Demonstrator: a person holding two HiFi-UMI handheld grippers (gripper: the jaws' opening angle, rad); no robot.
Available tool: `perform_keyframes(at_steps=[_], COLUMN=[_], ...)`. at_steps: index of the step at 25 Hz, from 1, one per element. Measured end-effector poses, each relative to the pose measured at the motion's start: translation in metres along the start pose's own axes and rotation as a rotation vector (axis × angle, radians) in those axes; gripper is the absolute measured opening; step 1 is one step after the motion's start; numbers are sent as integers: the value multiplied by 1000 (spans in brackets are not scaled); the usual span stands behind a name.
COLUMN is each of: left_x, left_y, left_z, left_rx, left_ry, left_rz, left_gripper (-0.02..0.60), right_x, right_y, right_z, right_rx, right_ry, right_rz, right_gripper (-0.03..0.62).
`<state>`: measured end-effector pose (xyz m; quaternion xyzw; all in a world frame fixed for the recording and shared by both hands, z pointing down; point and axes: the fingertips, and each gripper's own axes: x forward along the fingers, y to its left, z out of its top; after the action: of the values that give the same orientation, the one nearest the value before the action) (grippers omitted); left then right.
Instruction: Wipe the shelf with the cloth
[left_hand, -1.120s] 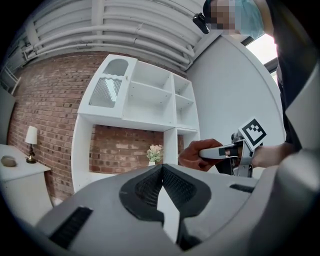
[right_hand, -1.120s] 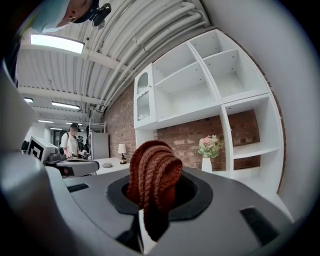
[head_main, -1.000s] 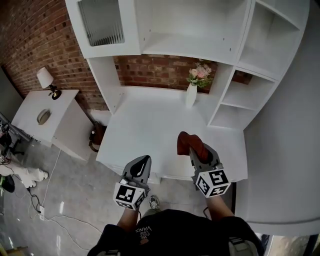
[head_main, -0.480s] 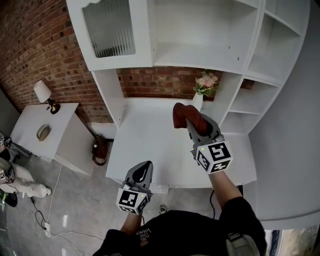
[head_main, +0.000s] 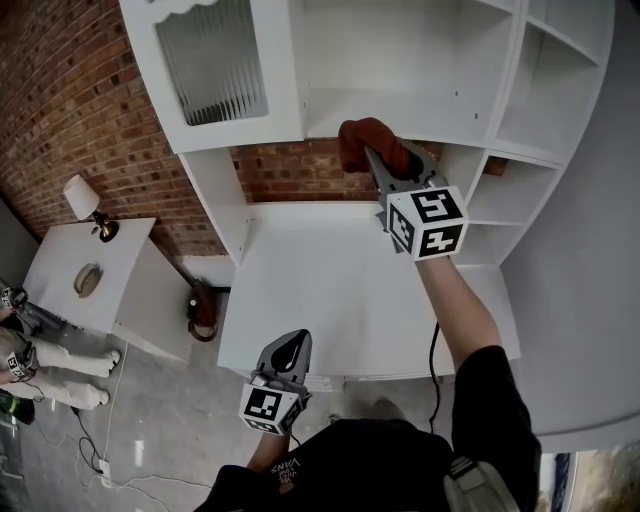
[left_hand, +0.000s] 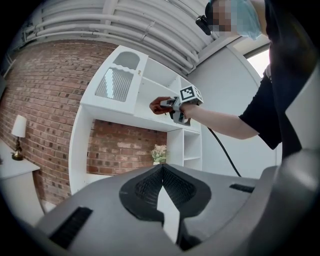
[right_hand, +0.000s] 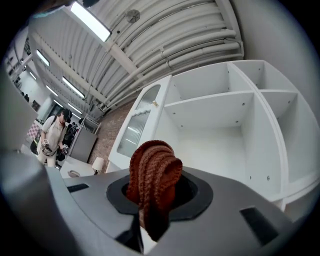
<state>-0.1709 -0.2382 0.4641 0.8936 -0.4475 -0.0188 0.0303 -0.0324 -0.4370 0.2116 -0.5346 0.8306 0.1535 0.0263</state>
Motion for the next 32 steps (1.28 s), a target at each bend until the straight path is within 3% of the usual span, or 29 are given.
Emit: perform_keyframes(at_steps=[6, 14, 26, 32], left_x=[16, 36, 58, 64], left_y=[2, 17, 31, 32], left_z=[2, 7, 1, -4], left_rx=[6, 5, -19, -15], left_ry=[-2, -14, -38, -43], left_rz=[40, 160, 315, 359], left_gripper=[8, 8, 8, 8], right_x=[60, 148, 238, 261], right_y=[-31, -48, -70, -74], right_z=[30, 22, -38, -57], right_rx=[-109, -176, 41, 4], right_ry=[14, 109, 402, 490], right_rz=[-8, 34, 131, 134], right_gripper=[97, 97, 97, 97])
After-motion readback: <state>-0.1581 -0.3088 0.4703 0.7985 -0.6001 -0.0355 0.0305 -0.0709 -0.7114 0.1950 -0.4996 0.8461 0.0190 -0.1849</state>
